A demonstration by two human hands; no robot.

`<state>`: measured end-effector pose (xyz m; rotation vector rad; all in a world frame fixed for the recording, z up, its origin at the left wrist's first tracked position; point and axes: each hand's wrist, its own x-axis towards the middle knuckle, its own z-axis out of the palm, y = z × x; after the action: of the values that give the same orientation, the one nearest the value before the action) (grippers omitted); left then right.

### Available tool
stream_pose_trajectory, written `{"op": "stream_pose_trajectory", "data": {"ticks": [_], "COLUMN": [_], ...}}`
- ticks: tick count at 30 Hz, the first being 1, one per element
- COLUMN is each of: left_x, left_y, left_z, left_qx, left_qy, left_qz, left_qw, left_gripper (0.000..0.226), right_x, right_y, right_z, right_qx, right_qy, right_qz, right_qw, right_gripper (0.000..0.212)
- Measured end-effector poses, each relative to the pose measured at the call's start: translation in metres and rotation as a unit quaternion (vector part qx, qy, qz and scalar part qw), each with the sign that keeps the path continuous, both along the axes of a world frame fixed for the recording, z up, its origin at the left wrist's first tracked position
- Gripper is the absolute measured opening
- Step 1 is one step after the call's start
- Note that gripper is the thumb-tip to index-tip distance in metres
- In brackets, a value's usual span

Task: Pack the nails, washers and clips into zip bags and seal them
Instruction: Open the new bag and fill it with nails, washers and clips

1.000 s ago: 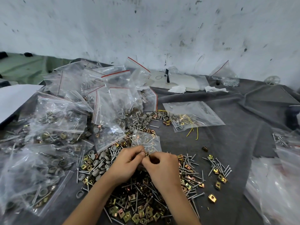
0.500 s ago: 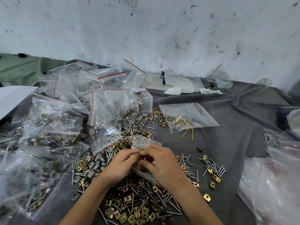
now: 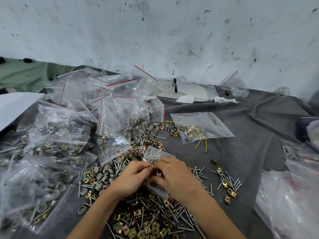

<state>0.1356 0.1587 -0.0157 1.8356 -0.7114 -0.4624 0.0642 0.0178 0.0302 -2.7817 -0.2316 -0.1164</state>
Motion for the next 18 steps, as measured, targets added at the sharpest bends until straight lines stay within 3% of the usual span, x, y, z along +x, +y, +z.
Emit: {"op": "stream_pose_trajectory", "data": {"ticks": [6, 14, 18], "left_x": [-0.002, 0.0, 0.0], "left_y": [0.0, 0.0, -0.001], "left_z": [0.008, 0.008, 0.008], "left_qx": [0.004, -0.021, -0.026], "left_qy": [0.0, -0.033, -0.017], "left_qz": [-0.023, -0.04, -0.023], "left_qw": [1.0, 0.998, 0.999], "left_gripper": [0.029, 0.057, 0.035], "right_x": [0.002, 0.0, -0.001], "right_y": [0.0, 0.003, 0.002], "right_z": [0.005, -0.003, -0.008], "right_qx": [-0.047, -0.044, 0.036], "right_qy": [0.031, -0.015, -0.053], "right_qz": [0.006, 0.006, 0.006], "right_qw": [0.998, 0.999, 0.998], "right_gripper": [0.035, 0.035, 0.028]}}
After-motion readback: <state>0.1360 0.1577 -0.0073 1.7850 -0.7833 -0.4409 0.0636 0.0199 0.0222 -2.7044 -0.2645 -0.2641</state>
